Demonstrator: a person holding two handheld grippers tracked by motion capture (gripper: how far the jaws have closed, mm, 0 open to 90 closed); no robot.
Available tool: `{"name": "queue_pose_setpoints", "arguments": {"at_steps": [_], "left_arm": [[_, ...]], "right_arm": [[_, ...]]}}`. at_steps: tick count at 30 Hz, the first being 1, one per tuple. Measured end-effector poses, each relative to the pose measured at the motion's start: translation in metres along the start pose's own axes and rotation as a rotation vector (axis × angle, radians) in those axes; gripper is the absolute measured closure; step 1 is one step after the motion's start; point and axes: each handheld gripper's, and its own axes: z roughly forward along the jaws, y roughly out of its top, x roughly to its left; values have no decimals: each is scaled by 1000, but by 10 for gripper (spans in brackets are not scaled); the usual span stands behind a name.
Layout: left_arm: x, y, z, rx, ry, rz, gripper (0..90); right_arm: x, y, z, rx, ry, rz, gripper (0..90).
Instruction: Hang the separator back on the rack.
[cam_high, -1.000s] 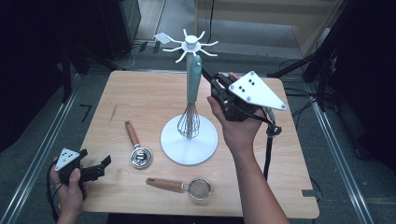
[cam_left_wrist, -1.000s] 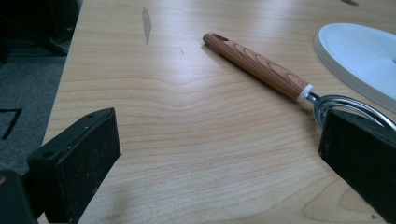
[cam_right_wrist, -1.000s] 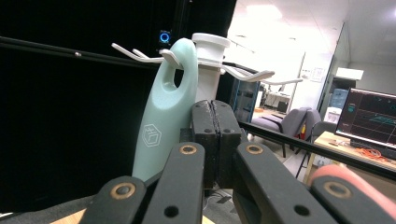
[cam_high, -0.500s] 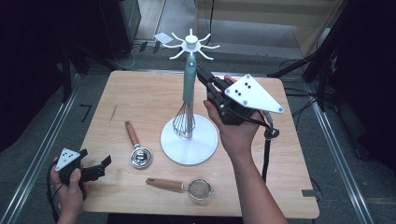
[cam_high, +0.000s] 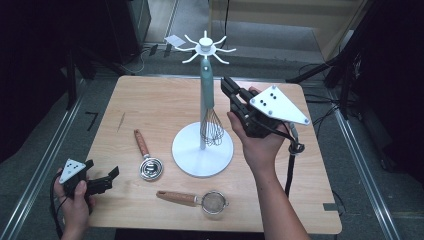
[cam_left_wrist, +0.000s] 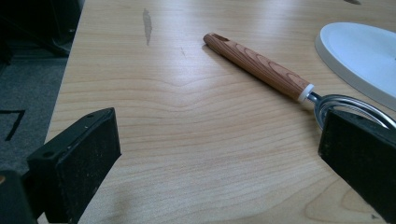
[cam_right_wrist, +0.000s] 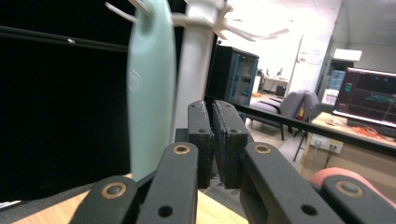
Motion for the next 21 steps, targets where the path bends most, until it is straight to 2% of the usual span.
{"name": "queue_pose_setpoints", "arguments": {"at_steps": [8, 13, 21], "left_arm": [[0, 0, 0, -2, 0, 1, 0], [0, 0, 0, -2, 0, 1, 0], [-2, 0, -1, -8, 14, 12, 0]], "right_arm": [[-7, -17, -7, 47, -20, 13, 822], [-12, -39, -14, 108, -34, 30, 782], [-19, -66, -26, 164, -51, 64, 751]]}}
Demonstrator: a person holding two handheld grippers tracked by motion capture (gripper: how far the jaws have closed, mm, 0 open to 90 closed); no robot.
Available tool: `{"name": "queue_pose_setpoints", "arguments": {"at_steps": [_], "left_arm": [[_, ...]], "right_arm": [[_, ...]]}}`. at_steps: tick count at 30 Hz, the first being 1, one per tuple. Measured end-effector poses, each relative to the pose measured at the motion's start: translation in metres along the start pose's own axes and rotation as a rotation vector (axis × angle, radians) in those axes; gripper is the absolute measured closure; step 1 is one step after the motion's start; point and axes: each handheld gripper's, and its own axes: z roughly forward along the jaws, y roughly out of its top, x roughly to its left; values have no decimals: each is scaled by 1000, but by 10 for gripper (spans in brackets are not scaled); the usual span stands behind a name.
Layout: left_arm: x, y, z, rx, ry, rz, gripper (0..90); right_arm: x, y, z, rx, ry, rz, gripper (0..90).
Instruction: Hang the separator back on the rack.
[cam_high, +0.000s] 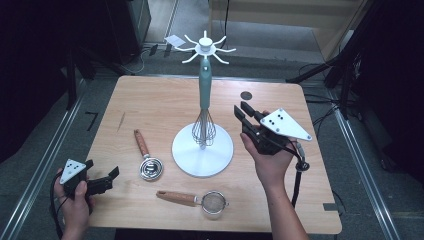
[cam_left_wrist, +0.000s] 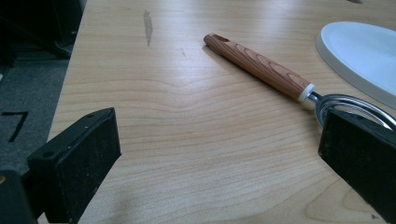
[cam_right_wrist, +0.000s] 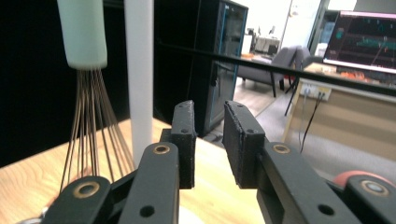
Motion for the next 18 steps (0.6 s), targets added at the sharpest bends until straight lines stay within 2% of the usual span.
{"name": "queue_pose_setpoints", "arguments": {"at_steps": [2, 7, 12, 15, 17, 18], "left_arm": [[-1, 0, 0, -3, 4, 5, 0], [-3, 0, 0, -2, 19, 20, 0], [-3, 1, -5, -10, 18, 15, 0], [-5, 2, -7, -10, 30, 13, 0], [-7, 3, -7, -10, 16, -5, 0], [-9, 3, -7, -8, 15, -1, 0]], "right_arm": [[-4, -12, -3, 21, -8, 6, 736], [-8, -27, -9, 59, -19, 19, 715], [-10, -49, -19, 108, -20, 30, 690], [-10, -54, -22, 121, -25, 36, 685], [-11, -62, -26, 134, -25, 43, 680], [-11, -66, -27, 142, -25, 49, 677]]}}
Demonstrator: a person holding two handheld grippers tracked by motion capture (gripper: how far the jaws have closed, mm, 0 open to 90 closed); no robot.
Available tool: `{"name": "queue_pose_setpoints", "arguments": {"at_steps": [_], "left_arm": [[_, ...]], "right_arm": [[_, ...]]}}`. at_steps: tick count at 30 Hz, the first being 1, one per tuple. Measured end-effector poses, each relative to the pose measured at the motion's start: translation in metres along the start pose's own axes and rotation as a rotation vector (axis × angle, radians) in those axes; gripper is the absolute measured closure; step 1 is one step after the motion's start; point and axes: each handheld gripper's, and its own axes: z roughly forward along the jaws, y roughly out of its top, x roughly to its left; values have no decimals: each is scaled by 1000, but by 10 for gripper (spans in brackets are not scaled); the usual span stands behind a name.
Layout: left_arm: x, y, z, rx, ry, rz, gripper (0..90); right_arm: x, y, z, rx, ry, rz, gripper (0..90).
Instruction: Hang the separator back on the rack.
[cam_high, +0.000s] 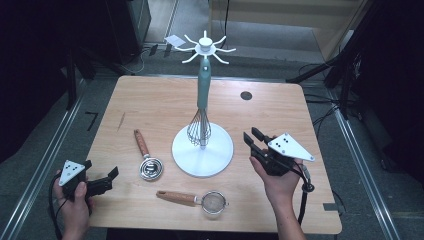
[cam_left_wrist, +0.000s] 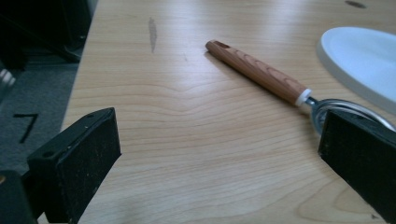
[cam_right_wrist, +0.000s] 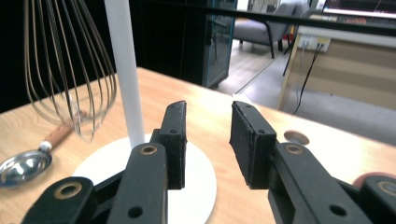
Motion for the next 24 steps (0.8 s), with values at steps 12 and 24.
{"name": "queue_pose_setpoints", "arguments": {"at_steps": [12, 24], "left_arm": [[-41, 1, -7, 18, -117, 60, 74], [-78, -2, -8, 113, -157, 76, 332]], "right_arm": [[4, -48, -10, 100, 13, 33, 651], [28, -78, -16, 215, 71, 20, 621]]}}
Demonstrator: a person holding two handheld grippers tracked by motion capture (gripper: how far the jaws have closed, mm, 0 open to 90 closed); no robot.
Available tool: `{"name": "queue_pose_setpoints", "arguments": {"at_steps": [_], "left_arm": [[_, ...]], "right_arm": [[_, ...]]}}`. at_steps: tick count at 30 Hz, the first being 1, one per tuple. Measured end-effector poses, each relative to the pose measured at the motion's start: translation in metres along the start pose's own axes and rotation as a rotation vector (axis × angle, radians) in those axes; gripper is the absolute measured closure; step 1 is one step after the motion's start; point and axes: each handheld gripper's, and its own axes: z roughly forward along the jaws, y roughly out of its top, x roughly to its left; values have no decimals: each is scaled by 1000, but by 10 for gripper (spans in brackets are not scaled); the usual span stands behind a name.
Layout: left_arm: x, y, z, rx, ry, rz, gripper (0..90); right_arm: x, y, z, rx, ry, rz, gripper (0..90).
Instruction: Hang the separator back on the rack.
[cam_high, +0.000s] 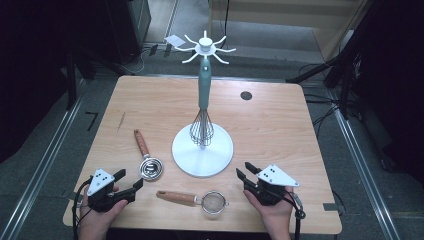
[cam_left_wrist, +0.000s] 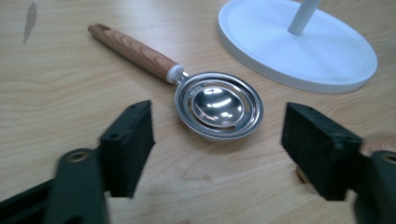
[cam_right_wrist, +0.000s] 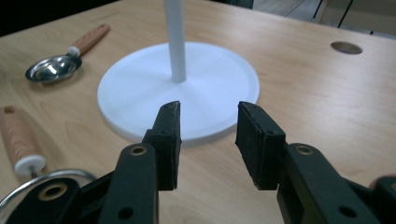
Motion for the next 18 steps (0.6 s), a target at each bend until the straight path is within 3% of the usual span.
{"name": "queue_pose_setpoints", "arguments": {"at_steps": [1, 4, 5, 9, 14, 18], "left_arm": [[-3, 0, 1, 27, -8, -12, 426], [-5, -1, 3, 50, -27, -22, 480], [-7, -1, 5, 64, -40, -18, 538], [-15, -5, 9, 106, -52, 6, 596], [-15, -10, 13, 142, -90, 7, 671], [-16, -13, 13, 178, -115, 45, 748]], "right_arm": [[4, -4, -2, 16, 12, 7, 618], [8, -8, -5, 28, 26, 11, 615], [11, -12, -6, 45, 37, 5, 614], [15, -16, -4, 69, 49, 12, 614], [25, -19, 4, 96, 84, -2, 609], [32, -19, 11, 124, 110, -15, 602]]}}
